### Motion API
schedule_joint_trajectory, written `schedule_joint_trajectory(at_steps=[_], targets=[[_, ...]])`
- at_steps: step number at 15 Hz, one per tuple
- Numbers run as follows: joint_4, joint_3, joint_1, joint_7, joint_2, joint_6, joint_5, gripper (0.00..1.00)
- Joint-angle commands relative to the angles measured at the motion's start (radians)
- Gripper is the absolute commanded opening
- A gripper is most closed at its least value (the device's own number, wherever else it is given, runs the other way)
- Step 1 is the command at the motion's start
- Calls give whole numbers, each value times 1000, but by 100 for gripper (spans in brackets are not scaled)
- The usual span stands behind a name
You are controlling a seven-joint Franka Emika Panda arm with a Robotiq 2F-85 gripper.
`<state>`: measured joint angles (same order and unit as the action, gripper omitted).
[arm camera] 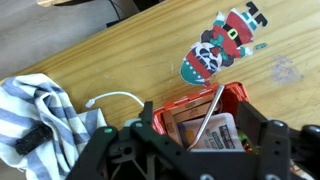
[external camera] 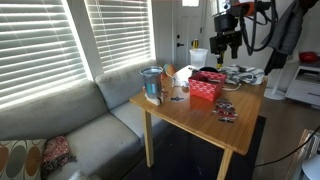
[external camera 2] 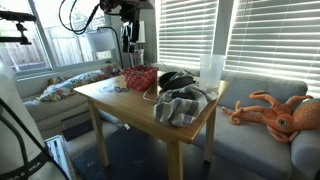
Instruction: Pick up the silver spoon on the right and put it in the red basket
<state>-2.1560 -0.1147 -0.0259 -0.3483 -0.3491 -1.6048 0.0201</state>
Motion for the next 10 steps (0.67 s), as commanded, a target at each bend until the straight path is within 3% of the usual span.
schedule_joint_trajectory(at_steps=[1, 4, 7, 8, 10], targets=[[-49, 18, 10, 71, -141, 87, -72, 100], [-74, 67, 15, 222, -259, 152, -143, 100], [-97, 130, 23, 343, -366, 105, -199, 100], [-45, 98, 23, 274, -273, 140, -166, 100], [-58, 127, 29, 322, -331, 134, -177, 100]])
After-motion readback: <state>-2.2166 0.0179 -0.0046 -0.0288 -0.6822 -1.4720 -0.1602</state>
